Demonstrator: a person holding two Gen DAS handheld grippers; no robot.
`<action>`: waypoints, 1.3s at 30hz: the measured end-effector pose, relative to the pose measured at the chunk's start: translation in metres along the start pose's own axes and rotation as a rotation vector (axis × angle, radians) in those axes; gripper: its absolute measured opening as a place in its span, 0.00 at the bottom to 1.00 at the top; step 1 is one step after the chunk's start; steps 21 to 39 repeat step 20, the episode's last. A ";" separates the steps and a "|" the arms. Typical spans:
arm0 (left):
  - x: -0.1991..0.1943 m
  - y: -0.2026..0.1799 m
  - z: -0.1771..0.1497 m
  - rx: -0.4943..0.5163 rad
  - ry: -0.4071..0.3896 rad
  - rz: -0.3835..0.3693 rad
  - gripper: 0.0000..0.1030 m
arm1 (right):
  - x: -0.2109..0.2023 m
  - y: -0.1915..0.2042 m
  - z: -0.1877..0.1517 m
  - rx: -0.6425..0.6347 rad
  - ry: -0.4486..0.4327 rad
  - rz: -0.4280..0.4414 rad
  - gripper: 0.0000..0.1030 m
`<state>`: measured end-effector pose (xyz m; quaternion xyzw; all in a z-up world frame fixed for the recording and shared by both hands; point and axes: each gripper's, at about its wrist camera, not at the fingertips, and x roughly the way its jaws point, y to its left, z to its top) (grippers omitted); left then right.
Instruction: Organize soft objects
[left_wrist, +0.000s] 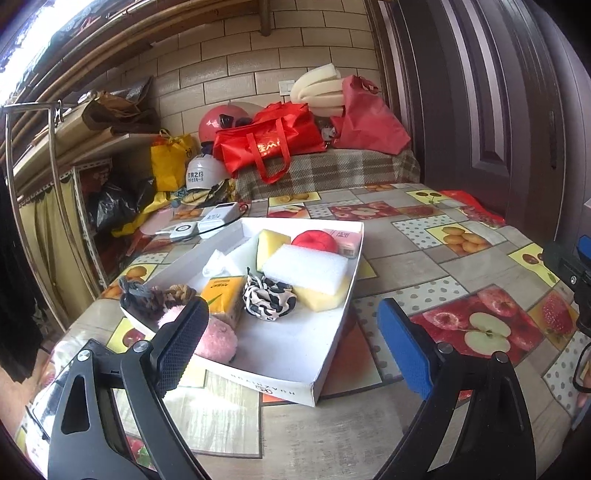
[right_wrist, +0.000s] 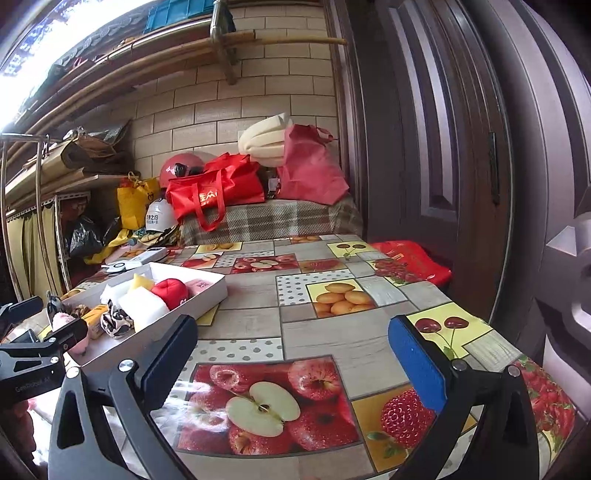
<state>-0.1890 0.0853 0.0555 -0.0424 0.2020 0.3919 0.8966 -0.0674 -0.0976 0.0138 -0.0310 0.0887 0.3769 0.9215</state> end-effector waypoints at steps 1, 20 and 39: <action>0.001 0.001 0.000 -0.006 0.006 -0.003 0.91 | 0.001 0.001 0.000 -0.001 0.003 0.000 1.00; 0.006 0.007 0.000 -0.038 0.035 -0.021 0.90 | 0.006 0.002 0.000 -0.001 0.030 0.015 1.00; 0.006 0.007 0.000 -0.038 0.035 -0.021 0.90 | 0.006 0.002 0.000 -0.001 0.030 0.015 1.00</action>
